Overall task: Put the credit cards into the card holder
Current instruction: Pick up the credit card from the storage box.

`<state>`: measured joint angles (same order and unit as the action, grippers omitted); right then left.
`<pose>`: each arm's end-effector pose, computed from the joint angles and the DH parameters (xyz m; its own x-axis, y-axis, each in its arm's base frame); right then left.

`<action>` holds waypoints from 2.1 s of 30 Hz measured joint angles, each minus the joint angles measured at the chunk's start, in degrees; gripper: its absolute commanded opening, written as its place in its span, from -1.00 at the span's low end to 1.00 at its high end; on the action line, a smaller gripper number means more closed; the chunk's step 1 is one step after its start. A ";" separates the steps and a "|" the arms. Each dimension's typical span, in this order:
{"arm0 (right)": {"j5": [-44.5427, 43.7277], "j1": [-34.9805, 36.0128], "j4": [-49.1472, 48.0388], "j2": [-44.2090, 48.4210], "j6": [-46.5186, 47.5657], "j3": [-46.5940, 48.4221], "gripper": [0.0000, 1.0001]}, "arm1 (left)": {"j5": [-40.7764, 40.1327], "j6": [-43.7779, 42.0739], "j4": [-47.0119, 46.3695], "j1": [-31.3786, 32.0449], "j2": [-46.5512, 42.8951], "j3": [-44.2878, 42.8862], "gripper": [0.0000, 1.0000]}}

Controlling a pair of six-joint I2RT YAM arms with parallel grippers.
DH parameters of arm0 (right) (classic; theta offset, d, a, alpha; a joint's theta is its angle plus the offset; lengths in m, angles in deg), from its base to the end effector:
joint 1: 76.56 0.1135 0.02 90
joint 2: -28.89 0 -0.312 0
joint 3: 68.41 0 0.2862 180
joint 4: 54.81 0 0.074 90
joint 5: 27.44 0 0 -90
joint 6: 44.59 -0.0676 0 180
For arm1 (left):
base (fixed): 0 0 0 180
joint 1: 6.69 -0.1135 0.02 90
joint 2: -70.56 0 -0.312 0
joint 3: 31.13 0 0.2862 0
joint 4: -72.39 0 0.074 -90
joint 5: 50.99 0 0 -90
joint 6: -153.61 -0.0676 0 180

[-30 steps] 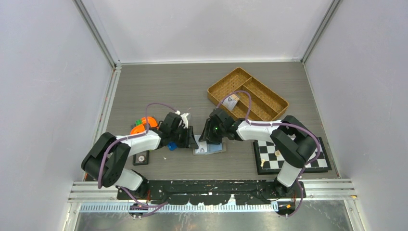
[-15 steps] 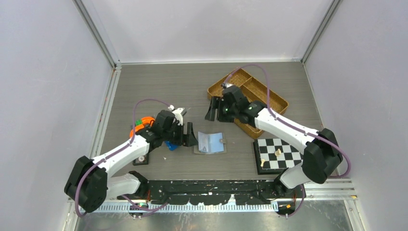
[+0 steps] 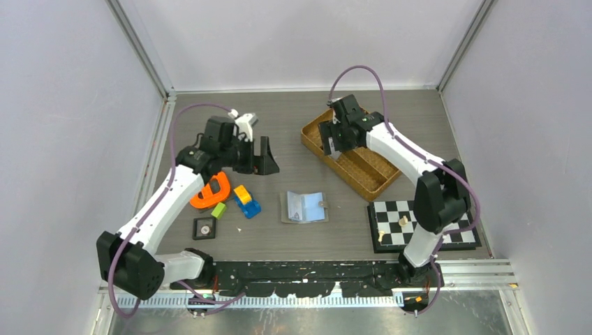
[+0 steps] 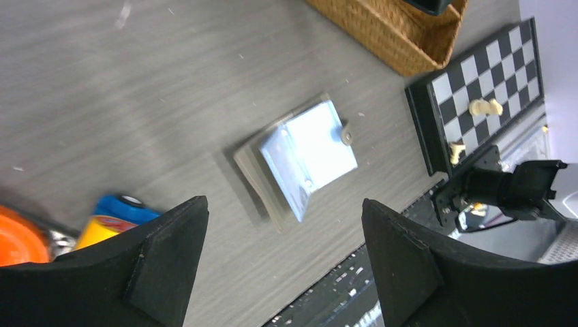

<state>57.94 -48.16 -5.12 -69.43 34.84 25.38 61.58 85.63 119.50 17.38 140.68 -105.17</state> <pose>0.3836 0.2012 0.2849 -0.7809 -0.2144 -0.5867 -0.2944 0.9547 0.0430 0.2623 -0.1456 0.3331 -0.8163 -0.0145 -0.5774 0.3517 0.7805 -0.5169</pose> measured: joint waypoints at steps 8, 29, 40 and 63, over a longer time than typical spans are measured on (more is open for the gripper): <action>4.02 -6.23 3.30 -10.16 11.08 9.40 0.77 | -0.42 -5.35 1.70 -2.49 0.57 -0.26 0.72; 13.75 -10.19 12.87 -25.07 22.23 24.61 0.62 | 0.22 -6.25 2.10 -4.33 3.13 1.29 0.72; 9.92 -10.54 13.81 -25.05 21.11 25.90 0.52 | 1.05 -6.25 2.10 -4.33 3.13 1.36 0.72; 7.37 -10.80 13.40 -22.18 20.17 25.90 -0.19 | 3.19 -6.16 1.92 -4.33 3.13 1.77 0.72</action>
<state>65.31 -58.96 8.27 -91.61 55.02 51.28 64.77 79.46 121.42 13.06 143.81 -103.40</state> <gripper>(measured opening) 0.482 0.857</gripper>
